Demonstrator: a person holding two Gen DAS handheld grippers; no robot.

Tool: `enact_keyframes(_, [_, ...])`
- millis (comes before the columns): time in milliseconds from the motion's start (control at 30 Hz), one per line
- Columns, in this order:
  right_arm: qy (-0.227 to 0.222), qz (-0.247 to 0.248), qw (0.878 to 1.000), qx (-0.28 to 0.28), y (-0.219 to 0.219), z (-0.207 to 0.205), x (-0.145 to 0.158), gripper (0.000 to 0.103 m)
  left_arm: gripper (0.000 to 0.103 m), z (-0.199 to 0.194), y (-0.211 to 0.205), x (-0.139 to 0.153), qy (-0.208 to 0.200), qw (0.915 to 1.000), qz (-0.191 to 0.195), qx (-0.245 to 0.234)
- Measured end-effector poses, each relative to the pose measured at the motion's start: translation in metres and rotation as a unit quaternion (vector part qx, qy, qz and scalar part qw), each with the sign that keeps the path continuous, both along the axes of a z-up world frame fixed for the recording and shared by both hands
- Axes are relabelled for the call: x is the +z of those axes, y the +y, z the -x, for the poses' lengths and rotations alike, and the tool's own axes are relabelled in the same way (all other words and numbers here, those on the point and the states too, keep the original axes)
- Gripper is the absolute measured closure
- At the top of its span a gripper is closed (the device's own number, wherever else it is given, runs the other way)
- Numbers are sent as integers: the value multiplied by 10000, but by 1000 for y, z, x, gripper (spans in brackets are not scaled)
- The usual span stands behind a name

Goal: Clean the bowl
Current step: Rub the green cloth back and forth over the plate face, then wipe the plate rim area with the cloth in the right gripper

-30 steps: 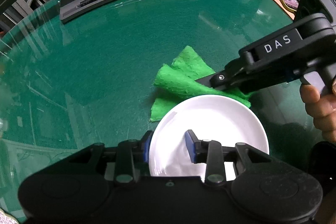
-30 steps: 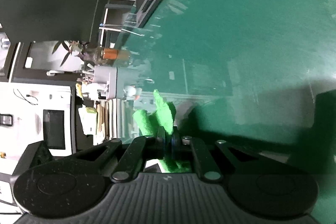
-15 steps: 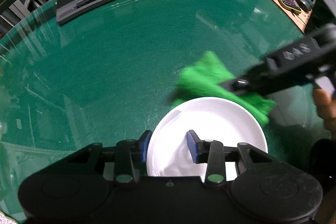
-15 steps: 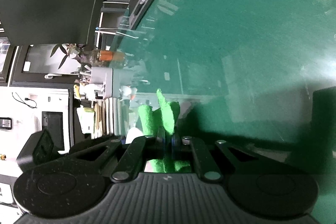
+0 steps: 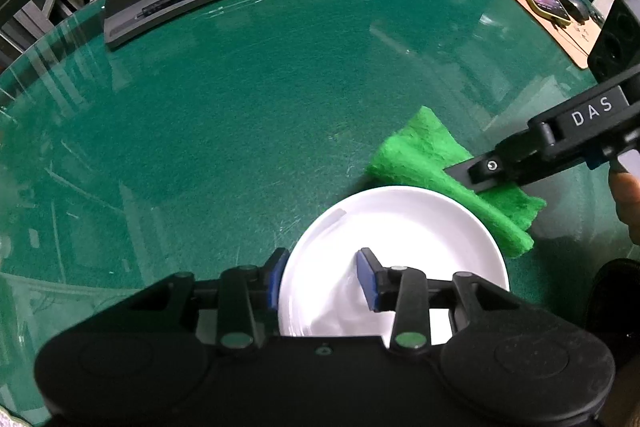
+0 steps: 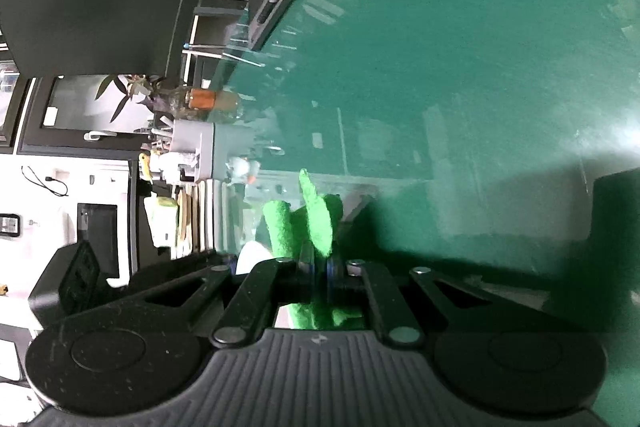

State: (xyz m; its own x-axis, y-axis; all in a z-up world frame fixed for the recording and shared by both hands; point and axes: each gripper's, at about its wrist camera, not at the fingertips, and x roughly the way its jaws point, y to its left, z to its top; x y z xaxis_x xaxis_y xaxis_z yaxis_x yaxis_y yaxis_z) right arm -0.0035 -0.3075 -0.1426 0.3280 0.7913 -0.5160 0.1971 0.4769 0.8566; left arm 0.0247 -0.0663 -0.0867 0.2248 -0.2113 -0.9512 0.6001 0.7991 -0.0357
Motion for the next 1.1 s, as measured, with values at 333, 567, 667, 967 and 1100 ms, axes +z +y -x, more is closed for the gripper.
enact_keyframes(333, [-184, -54, 9996, 204, 45, -39, -8, 96, 64, -6, -3, -2, 18, 10000, -8, 18])
enact_keyframes(567, [-111, -72, 9999, 17, 20, -19, -2, 96, 62, -8, -10, -4, 116, 9991, 45, -415])
enact_keyframes(667, [0, -50, 9997, -222, -1, 4, 2, 96, 62, -13, -13, -5, 151, 9983, 48, -558])
enact_keyframes(967, [310, -231, 9964, -751, -18, 30, -10, 96, 67, 0, 15, 4, 150, 9964, 389, 738])
enact_keyframes(1100, [138, -249, 9961, -833, -18, 26, -7, 96, 67, 9, 21, -5, 275, 9941, 368, 981])
